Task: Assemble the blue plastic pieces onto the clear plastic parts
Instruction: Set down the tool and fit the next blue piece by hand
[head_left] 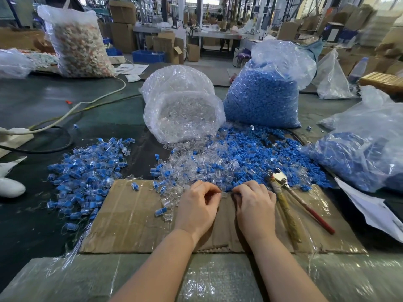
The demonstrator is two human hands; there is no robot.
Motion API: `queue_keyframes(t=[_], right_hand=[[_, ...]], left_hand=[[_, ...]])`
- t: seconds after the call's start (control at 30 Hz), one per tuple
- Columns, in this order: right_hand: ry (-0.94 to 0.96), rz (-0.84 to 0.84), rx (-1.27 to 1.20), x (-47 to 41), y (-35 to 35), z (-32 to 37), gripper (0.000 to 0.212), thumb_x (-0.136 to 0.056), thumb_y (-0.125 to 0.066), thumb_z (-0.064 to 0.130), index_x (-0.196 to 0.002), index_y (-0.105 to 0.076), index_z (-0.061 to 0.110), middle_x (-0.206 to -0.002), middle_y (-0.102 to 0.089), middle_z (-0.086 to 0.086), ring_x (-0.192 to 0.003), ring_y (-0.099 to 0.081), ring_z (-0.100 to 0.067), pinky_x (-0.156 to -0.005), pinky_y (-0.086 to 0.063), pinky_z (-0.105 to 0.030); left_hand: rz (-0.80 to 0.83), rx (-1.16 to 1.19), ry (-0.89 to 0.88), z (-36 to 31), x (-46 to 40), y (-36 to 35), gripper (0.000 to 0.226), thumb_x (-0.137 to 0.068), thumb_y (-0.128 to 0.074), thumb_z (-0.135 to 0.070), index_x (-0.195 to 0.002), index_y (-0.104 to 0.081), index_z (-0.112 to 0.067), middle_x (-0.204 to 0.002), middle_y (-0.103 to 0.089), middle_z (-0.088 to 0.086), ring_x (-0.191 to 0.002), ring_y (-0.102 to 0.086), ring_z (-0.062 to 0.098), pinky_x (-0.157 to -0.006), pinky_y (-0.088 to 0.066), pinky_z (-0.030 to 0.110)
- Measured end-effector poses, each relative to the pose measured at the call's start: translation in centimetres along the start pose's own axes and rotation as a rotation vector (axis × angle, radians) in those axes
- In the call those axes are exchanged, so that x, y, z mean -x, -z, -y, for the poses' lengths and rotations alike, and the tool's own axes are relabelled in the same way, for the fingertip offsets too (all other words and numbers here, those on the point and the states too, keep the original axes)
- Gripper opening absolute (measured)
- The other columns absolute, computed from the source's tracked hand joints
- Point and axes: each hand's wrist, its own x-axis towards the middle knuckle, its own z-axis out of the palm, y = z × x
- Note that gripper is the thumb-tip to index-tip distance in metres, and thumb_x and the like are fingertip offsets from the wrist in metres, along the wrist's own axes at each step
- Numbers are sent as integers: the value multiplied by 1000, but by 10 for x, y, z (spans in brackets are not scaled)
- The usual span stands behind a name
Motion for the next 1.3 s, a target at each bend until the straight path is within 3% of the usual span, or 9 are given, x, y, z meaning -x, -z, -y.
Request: queue_keyframes(t=[0.23, 0.43, 0.57, 0.73, 0.9, 1.03, 1.13, 1.3], right_hand=[[5, -108, 30, 1, 3, 1, 17, -69, -77, 6, -70, -66, 19, -67, -60, 3, -71, -55, -26, -76, -25, -37], [-6, -84, 35, 2, 1, 1, 15, -71, -77, 7, -71, -66, 17, -68, -61, 2, -71, -55, -26, -76, -24, -37], [9, -86, -29, 2, 4, 2, 16, -75, -73, 4, -76, -64, 17, -73, -62, 3, -75, -55, -25, -78, -24, -37], [27, -77, -124, 2, 7, 3, 15, -78, -69, 1, -81, -63, 15, -74, -63, 3, -75, -56, -25, -79, -26, -35], [63, -63, -175, 1, 6, -1, 10, -81, -68, 8, -91, -66, 7, -85, -66, -7, -79, -56, -31, -77, -42, -40], [99, -87, -237, 2, 9, 1, 3, -85, -63, 8, -88, -64, 9, -84, -62, -4, -77, -55, -26, -74, -40, -36], [149, -92, -260, 2, 10, 1, 9, -84, -64, 6, -92, -66, 10, -82, -65, -2, -76, -59, -24, -73, -42, -33], [232, -37, -296, 2, 9, 1, 31, -74, -69, -9, -100, -71, 8, -85, -65, -5, -80, -59, -25, -75, -46, -29]], left_hand=[[-4, -2, 4, 4, 0, -1, 10, -84, -65, -16, -91, -67, -22, -85, -54, -18, -79, -48, -6, -74, -33, -4], [8, 122, 60, 4, 1, -1, 26, -82, -67, -8, -89, -57, -32, -81, -60, -16, -77, -57, -4, -72, -43, 3], [22, 121, 76, 4, 0, -1, 16, -85, -65, -12, -92, -64, -25, -86, -64, -11, -82, -58, 0, -76, -46, 8], [8, 84, 57, 4, -1, 1, 19, -87, -61, -13, -83, -58, -31, -80, -55, -20, -77, -51, -8, -69, -36, -3], [26, 89, 68, 5, -1, 0, 17, -89, -58, -19, -83, -54, -34, -79, -57, -19, -75, -52, -7, -62, -40, 3], [33, 91, 65, 5, -1, 0, 17, -90, -58, -21, -84, -52, -35, -77, -58, -18, -74, -55, -5, -63, -44, 7], [34, 99, 74, 6, -1, -1, 13, -90, -59, -21, -85, -54, -32, -77, -60, -16, -74, -57, -3, -68, -49, 14], [38, 139, 66, 5, 0, 0, 18, -88, -61, -17, -83, -53, -32, -72, -59, -18, -72, -55, -13, -63, -41, 1]])
